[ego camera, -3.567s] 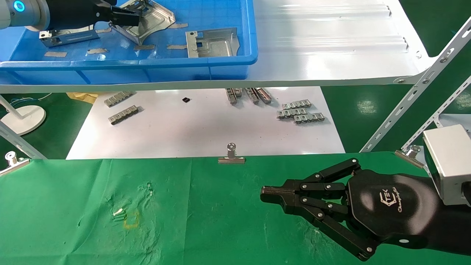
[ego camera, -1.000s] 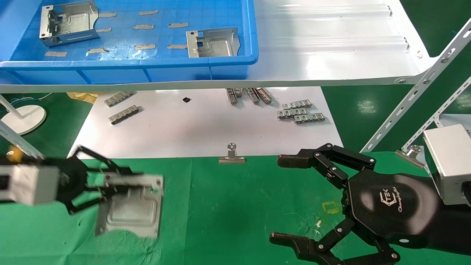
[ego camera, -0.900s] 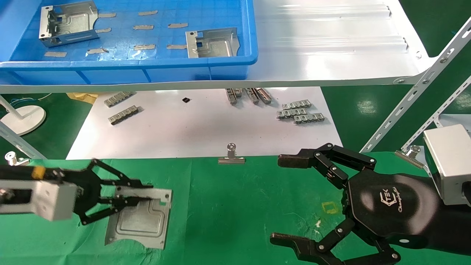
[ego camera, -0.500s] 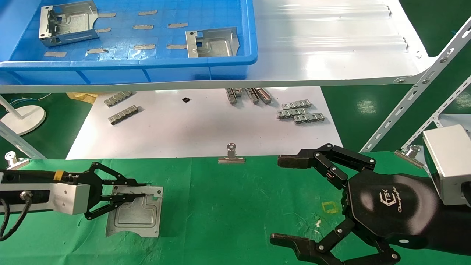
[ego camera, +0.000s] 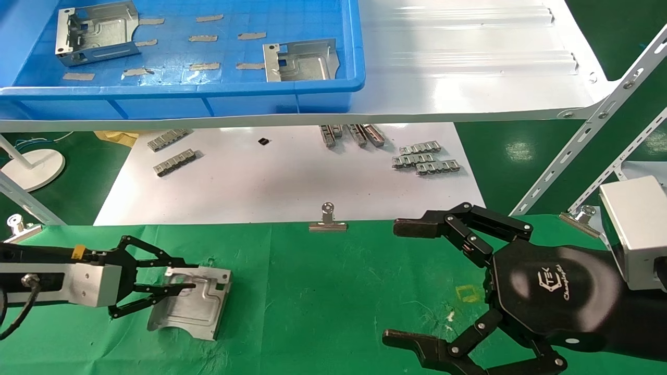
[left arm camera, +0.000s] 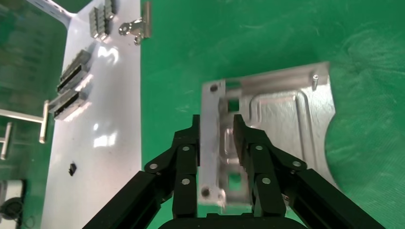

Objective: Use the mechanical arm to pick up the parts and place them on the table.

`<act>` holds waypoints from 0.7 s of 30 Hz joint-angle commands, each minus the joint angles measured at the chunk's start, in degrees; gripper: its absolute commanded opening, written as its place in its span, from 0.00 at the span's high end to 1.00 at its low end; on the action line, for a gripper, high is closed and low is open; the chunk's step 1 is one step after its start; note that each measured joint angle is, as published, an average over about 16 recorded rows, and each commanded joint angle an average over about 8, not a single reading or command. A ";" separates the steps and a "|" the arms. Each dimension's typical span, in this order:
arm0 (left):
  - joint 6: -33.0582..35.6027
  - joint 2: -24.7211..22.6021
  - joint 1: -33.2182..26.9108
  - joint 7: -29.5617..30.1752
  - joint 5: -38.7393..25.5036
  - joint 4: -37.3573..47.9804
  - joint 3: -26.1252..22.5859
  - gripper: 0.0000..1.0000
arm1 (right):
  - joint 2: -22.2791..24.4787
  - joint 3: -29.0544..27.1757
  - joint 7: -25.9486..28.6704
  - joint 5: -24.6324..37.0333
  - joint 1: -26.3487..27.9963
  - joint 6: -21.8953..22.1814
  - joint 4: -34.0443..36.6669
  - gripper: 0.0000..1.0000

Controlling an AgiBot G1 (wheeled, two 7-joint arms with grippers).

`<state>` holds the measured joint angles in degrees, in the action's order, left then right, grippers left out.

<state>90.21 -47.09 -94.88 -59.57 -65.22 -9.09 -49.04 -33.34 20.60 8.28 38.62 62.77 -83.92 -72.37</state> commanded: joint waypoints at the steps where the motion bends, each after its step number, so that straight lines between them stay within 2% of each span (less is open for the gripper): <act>1: -0.05 -0.39 -0.28 -0.70 -0.44 0.89 -0.41 0.00 | 0.00 0.00 0.00 0.00 0.00 0.00 0.00 0.00; 5: 0.53 -0.15 -0.98 2.96 1.87 2.97 0.74 0.00 | 0.00 0.00 0.00 0.00 0.00 0.00 0.00 0.00; 14: 1.20 0.74 1.34 16.95 8.97 4.74 4.22 0.00 | 0.00 0.01 -0.01 -0.01 0.00 0.01 0.01 0.00; 21: 1.15 1.00 2.27 18.60 10.57 4.66 5.00 0.00 | 0.00 0.01 -0.01 -0.01 -0.01 0.01 0.02 0.00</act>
<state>91.35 -46.12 -92.74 -41.08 -54.96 -4.58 -44.14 -33.34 20.61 8.28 38.61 62.76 -83.91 -72.36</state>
